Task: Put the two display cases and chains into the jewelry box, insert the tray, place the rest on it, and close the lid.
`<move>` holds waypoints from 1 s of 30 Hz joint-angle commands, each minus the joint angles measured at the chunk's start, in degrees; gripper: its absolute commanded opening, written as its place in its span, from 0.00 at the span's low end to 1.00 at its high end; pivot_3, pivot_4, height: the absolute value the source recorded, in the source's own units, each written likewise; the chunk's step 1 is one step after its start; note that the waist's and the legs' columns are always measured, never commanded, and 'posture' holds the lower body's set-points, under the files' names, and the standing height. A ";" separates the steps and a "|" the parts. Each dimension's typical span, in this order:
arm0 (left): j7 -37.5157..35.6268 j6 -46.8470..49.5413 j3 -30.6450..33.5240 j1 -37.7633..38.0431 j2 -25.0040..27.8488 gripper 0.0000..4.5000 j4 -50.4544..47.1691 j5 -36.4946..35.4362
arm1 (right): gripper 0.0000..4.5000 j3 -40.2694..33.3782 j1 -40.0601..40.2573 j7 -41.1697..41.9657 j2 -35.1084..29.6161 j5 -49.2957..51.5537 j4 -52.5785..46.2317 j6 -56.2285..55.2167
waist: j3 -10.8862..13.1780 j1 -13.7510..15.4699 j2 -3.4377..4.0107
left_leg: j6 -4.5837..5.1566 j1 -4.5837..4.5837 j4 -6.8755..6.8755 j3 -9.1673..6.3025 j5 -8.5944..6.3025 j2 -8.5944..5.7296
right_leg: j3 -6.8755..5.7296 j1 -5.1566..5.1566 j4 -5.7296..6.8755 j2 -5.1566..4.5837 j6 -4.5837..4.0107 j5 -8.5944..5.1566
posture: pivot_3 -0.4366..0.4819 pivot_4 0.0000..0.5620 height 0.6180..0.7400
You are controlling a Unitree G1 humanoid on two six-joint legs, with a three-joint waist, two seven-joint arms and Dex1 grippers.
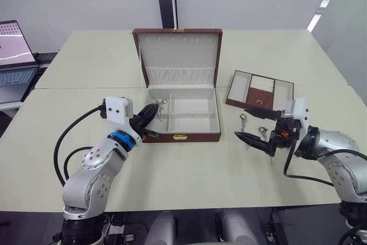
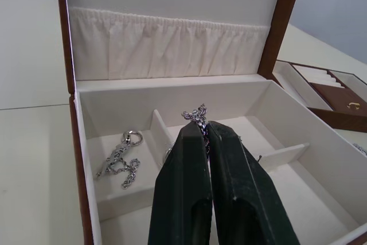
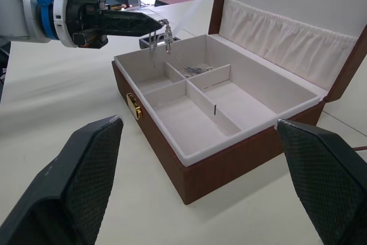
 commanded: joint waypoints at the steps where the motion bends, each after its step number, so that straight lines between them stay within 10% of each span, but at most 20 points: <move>1: -0.44 -1.46 0.39 0.57 -0.14 0.05 -0.62 0.36 | 1.00 -1.53 -0.69 -0.42 -0.62 1.41 -2.08 0.10 | 0.00 0.00 0.00 | 0.00 0.00 0.00 0.00 0.00 0.00 | 0.00 0.00 0.00 0.00 0.00 0.00 | 0.48 0.27 1.00; 15: -3.22 -0.42 3.02 3.67 0.99 1.00 -1.94 -3.24 | 1.00 -3.12 -0.70 0.38 -1.60 1.28 0.47 -0.03 | 0.00 0.01 0.00 | 0.00 0.00 0.00 0.00 0.00 0.01 | 0.01 0.00 0.00 0.00 0.00 0.00 | 0.48 0.27 1.00; 30: -20.96 -1.59 22.71 11.05 21.56 1.00 13.50 -7.43 | 1.00 -15.54 3.34 3.55 -9.16 -2.62 18.77 -6.37 | 0.03 -0.11 0.05 | 0.02 0.03 -0.03 0.08 -0.01 0.04 | 0.04 -0.01 -0.01 0.00 -0.02 -0.01 | 0.48 0.27 1.00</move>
